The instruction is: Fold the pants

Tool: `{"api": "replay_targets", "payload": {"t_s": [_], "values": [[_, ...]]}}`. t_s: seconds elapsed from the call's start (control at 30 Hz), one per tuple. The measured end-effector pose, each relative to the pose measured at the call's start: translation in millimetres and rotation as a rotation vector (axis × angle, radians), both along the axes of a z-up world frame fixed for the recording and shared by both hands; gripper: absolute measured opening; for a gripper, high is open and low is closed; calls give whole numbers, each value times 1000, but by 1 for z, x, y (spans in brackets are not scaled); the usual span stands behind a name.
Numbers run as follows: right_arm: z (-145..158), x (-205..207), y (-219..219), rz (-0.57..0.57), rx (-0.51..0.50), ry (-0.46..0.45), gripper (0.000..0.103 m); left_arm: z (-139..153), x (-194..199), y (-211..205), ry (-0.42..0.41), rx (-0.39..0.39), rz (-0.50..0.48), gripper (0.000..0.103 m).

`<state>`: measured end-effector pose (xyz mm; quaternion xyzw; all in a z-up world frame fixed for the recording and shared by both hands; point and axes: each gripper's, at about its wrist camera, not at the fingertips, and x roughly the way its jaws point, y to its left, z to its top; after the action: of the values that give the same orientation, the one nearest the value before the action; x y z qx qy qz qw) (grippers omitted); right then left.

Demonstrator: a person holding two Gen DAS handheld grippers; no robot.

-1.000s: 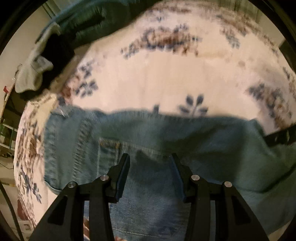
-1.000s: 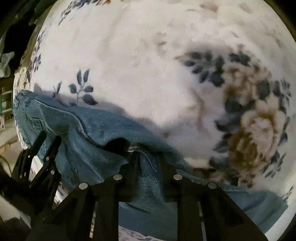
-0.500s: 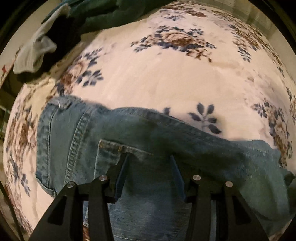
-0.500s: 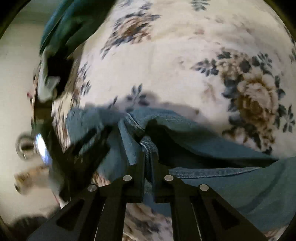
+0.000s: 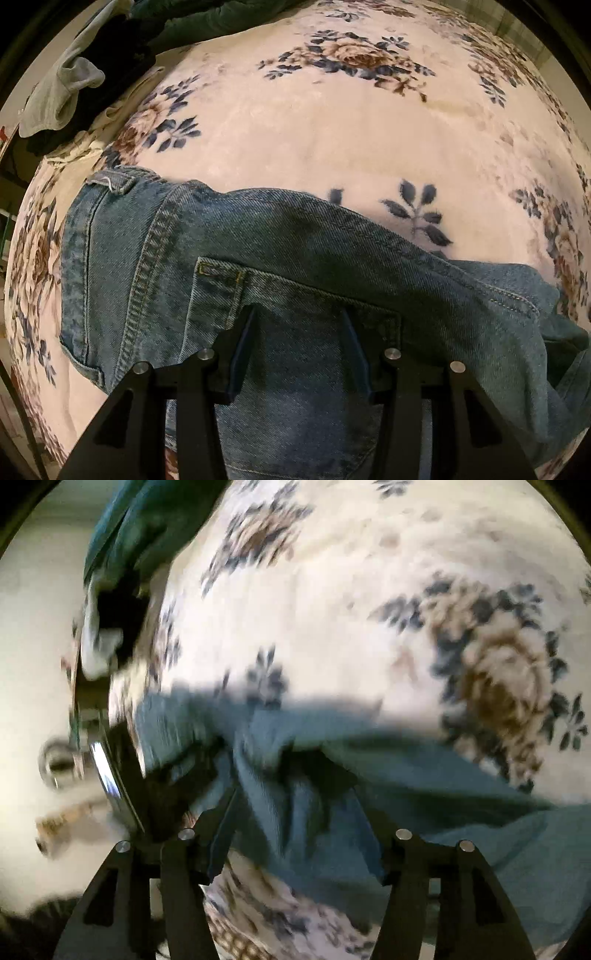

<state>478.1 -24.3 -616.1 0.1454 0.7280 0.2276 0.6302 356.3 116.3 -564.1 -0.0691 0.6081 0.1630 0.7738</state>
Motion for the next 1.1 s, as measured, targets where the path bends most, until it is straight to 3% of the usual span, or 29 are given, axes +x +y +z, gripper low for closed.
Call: {"api": "replay_targets", "payload": {"t_s": [0.07,0.27,0.33,0.37,0.47,0.57,0.7,0.77,0.83,0.87,0.9,0.97,1.03,1.1], "values": [[-13,8,5,16,-46,9,62,-1,1,-1,5,0,-3,44],[-38,-32,82,477,-314,-179,62,-3,1,-3,5,9,-14,44],[-58,-42,93,546,-403,-197,59,-6,1,-3,10,12,-16,44],[-66,-42,93,538,-423,-202,51,-7,1,-3,11,14,-18,44],[-75,-29,82,422,-431,-199,1,-9,2,-3,15,21,-28,44],[-58,-12,52,253,-354,-182,1,-12,3,0,13,7,-36,44],[-43,19,-25,-60,-183,-52,1,-14,3,5,16,-14,-23,44],[-43,26,-40,-106,-59,8,2,-14,4,5,21,-14,-17,44],[-50,26,-34,-64,16,104,5,-14,4,6,26,-13,-15,44],[-49,27,-30,-23,4,113,17,-15,5,6,28,-11,-19,44],[-50,23,-20,33,-25,101,38,-15,7,5,29,-3,-29,44],[-50,16,2,137,-86,33,60,-16,12,6,29,13,-51,44],[-55,3,18,223,-146,-7,62,-21,18,4,50,30,-84,44],[-62,-9,32,331,-271,-74,62,-23,21,3,59,38,-97,44]]}}
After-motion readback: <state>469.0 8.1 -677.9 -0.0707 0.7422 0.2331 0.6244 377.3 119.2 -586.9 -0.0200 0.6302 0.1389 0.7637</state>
